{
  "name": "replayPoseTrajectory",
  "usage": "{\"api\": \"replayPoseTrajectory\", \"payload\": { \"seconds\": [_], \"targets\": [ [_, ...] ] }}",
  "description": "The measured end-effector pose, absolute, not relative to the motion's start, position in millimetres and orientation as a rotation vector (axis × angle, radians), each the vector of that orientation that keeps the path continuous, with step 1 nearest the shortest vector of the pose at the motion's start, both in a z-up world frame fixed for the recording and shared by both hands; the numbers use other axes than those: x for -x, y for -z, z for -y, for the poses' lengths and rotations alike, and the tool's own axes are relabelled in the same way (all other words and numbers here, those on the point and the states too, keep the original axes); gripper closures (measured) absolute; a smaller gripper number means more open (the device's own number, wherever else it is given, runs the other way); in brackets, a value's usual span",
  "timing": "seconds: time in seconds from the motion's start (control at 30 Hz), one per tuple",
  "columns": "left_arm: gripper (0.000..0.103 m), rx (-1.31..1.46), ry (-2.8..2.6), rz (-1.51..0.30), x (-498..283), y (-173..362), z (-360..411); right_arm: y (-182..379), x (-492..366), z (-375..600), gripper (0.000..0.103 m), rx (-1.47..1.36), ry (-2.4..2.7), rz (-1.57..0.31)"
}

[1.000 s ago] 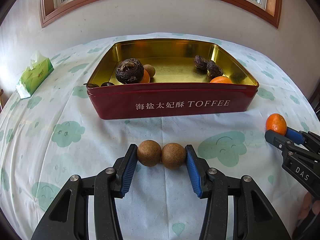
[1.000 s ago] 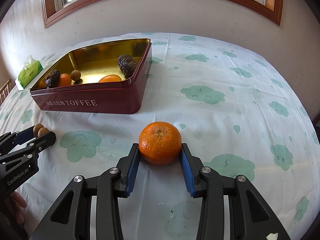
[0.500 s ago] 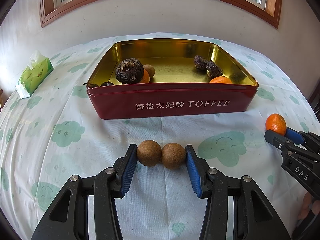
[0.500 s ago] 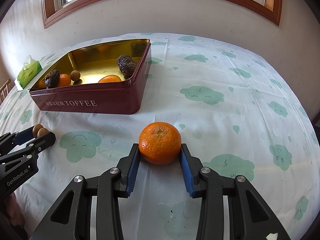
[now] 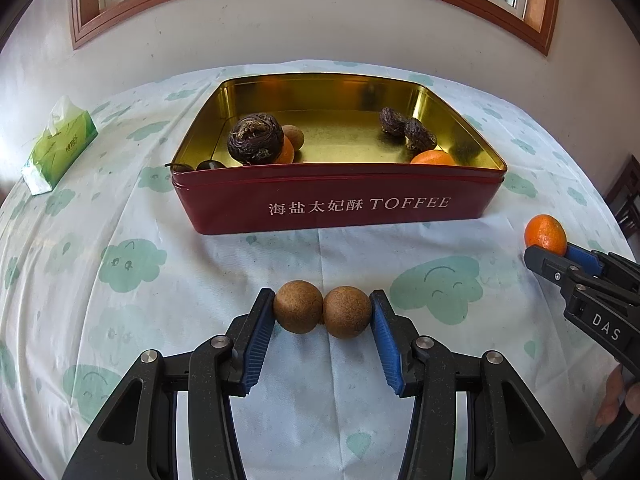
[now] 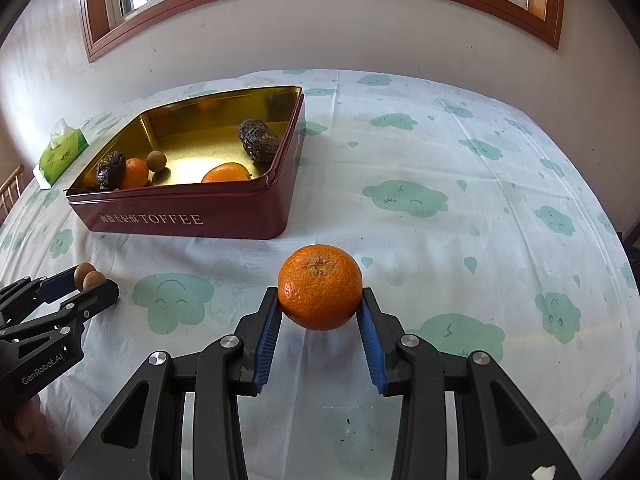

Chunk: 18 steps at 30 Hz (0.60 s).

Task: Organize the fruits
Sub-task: 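Lift the longans with the left tool while the right tool lifts the tangerine, then carry the tangerine over the tin with the right tool while the left tool carries the longans over it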

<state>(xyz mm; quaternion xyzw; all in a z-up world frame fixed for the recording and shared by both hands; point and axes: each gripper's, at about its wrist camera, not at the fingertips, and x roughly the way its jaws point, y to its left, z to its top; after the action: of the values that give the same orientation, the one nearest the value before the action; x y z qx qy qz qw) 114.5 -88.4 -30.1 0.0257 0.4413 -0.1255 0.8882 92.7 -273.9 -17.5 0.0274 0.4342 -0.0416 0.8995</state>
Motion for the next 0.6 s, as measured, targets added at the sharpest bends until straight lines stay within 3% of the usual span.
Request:
{"api": "replayPoseTrajectory", "payload": {
  "seconds": [0.6],
  "targets": [
    [0.054,-0.017,0.224,-0.833,-141,-20,65,-29,-116,242,0.067,-0.034,-0.011,-0.818]
  ]
}}
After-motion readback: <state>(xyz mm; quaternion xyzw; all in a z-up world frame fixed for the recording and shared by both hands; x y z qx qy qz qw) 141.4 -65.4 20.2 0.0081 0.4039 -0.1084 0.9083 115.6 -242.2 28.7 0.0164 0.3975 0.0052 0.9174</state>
